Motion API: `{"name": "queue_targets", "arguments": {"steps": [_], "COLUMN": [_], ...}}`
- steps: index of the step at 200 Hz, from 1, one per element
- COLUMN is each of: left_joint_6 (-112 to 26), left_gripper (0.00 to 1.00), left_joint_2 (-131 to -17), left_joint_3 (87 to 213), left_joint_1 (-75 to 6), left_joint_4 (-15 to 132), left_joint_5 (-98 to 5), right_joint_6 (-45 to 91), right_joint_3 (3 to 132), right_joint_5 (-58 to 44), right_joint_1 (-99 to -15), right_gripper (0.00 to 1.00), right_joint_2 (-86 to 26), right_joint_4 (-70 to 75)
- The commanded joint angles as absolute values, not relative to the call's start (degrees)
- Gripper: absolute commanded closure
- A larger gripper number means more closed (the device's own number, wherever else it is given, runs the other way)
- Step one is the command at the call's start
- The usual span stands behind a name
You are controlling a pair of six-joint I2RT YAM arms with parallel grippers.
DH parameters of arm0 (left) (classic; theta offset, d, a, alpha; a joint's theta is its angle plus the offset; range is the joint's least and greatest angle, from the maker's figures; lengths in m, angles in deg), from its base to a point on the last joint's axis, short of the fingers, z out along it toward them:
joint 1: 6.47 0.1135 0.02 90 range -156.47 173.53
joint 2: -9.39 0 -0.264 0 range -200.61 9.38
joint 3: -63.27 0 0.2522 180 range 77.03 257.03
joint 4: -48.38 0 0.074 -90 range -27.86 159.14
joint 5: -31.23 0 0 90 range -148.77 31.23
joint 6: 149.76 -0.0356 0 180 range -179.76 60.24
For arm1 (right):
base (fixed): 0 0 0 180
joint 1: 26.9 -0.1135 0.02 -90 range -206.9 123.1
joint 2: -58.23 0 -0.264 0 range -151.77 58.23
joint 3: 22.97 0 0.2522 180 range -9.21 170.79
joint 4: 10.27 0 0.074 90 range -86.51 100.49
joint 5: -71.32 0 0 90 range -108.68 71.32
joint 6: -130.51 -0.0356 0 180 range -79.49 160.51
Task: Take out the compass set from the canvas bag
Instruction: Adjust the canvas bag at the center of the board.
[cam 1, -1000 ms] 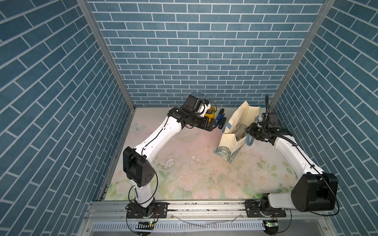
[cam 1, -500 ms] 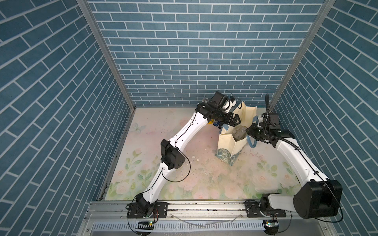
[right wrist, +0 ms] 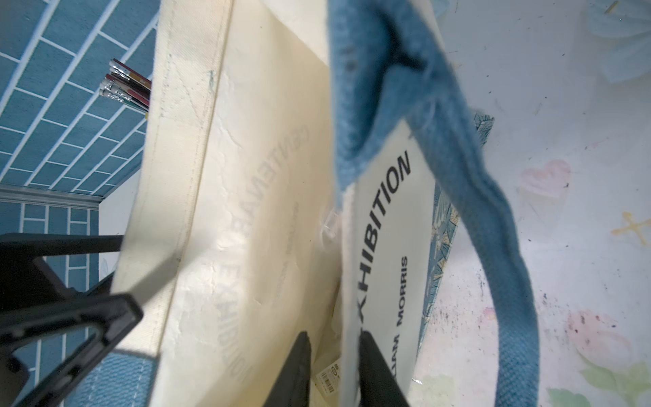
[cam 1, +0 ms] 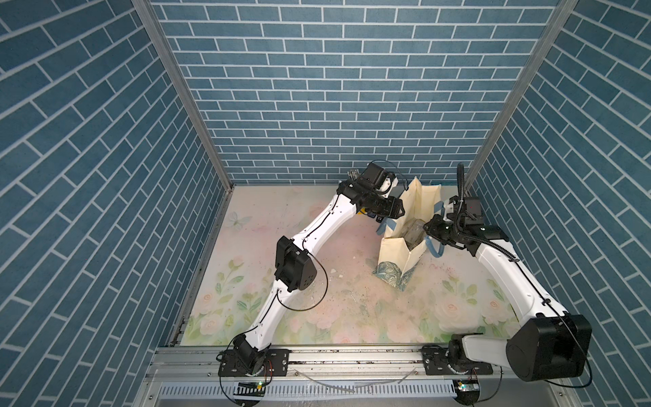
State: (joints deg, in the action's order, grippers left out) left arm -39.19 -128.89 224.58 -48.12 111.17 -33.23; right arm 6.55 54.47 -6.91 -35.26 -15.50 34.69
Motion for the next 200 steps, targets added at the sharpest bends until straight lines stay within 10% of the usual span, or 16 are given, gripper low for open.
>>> {"name": "queue_targets", "arguments": {"steps": [1,84,200], "left_joint_6": [-37.04,-41.1,-47.87], "left_gripper": [0.36,1.0,1.0], "left_joint_2": [-131.81,-126.81,-97.11], "left_joint_3": [228.65,224.34,196.31], "left_joint_1": [-48.29,-48.79,-43.79], "left_joint_4": [110.33,113.41,112.7], "left_joint_5": [-29.17,-33.63,-41.72], "right_joint_6": [8.16,8.12,2.64], "right_joint_3": [53.12,52.91,56.24], "right_joint_5": [-4.71,-2.88,-5.84], "right_joint_1": [-35.74,-37.11,-52.63], "right_gripper": [0.74,0.81,0.84], "right_joint_2": [-13.84,-12.72,-16.38], "right_joint_4": [32.99,33.92,31.1]}}
